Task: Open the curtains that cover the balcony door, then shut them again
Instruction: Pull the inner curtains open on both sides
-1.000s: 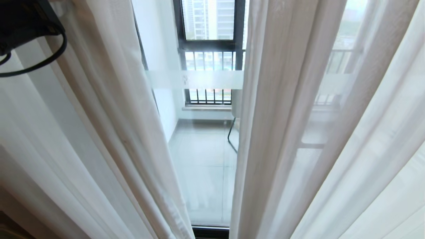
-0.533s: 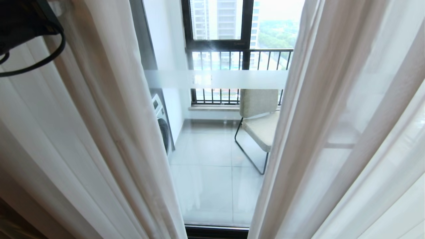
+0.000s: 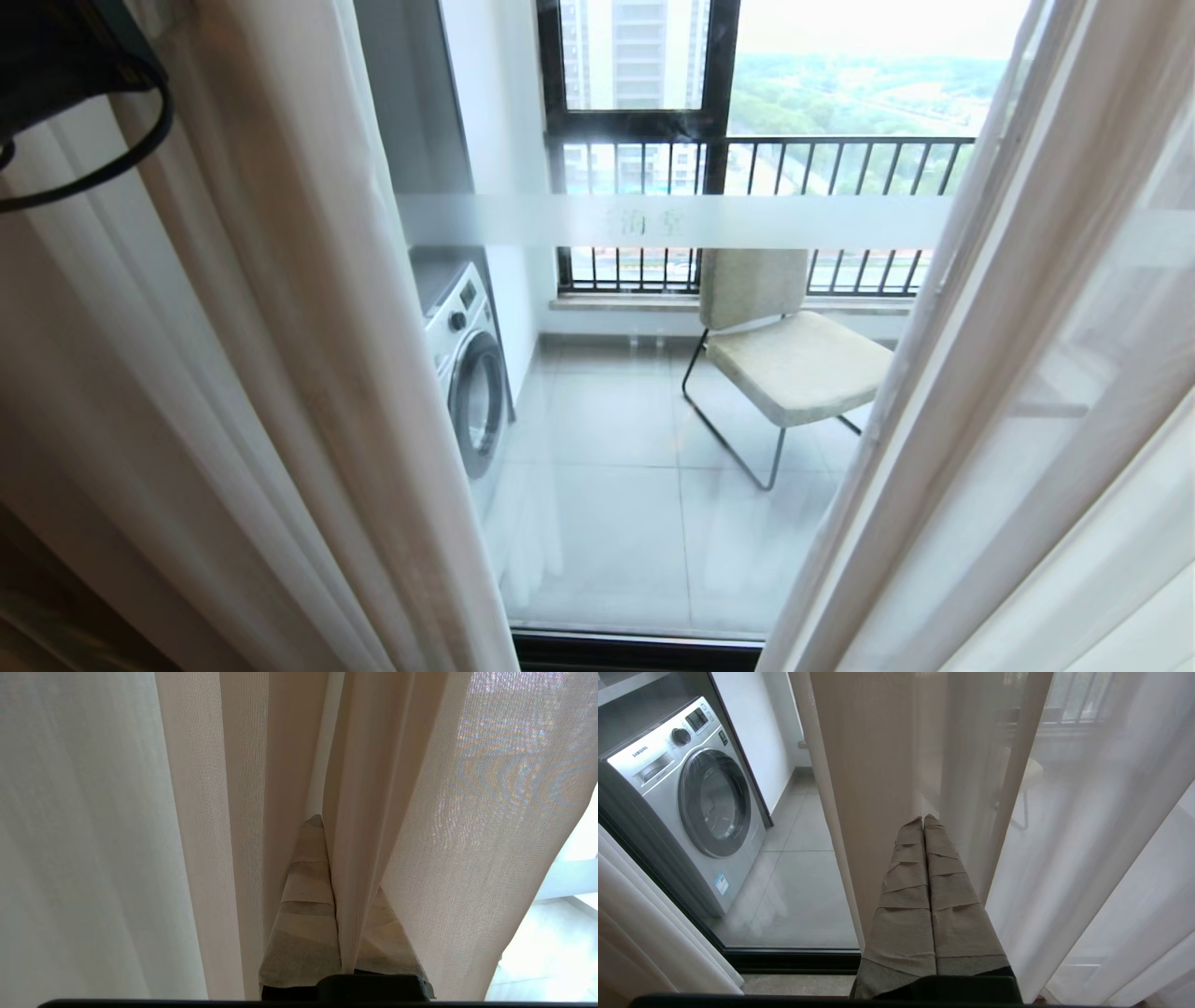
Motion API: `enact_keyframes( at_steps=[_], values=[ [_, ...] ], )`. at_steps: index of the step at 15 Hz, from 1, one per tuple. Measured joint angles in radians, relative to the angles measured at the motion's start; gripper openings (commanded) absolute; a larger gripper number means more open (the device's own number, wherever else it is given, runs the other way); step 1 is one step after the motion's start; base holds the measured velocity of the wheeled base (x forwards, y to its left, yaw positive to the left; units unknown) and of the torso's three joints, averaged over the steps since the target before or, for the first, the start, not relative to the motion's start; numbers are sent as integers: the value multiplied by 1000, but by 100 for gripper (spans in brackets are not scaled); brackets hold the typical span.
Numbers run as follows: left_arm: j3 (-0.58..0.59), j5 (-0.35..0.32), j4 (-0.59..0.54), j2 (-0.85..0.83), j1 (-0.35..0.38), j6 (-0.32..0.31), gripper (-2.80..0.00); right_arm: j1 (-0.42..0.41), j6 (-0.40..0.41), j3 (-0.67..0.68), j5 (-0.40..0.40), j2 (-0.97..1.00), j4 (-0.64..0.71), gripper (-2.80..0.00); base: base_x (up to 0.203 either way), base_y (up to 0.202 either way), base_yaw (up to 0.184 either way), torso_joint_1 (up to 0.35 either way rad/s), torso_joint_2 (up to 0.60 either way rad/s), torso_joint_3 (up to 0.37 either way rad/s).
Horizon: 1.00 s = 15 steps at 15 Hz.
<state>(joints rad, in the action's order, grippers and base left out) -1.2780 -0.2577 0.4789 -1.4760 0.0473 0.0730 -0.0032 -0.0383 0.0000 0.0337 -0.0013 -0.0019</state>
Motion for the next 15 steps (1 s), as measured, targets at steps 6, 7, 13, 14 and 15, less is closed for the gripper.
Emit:
enact_keyframes(
  at_steps=[6,7,13,14,15],
  values=[
    [8,1,1,0,4,2,-280,0,0,0,0,0,0,-280,0,189,0,2,2,3],
    [8,2,1,0,4,1,-280,0,0,0,0,0,0,-280,0,201,-3,2,2,6],
    [8,2,1,1,5,1,-280,0,0,0,1,0,0,-280,0,188,-1,1,2,3],
    [8,3,1,1,5,1,-280,0,0,0,1,0,1,-280,0,188,2,5,9,1],
    [8,6,1,1,5,1,-280,0,0,0,1,0,0,-280,0,190,-2,2,2,2]
  ],
)
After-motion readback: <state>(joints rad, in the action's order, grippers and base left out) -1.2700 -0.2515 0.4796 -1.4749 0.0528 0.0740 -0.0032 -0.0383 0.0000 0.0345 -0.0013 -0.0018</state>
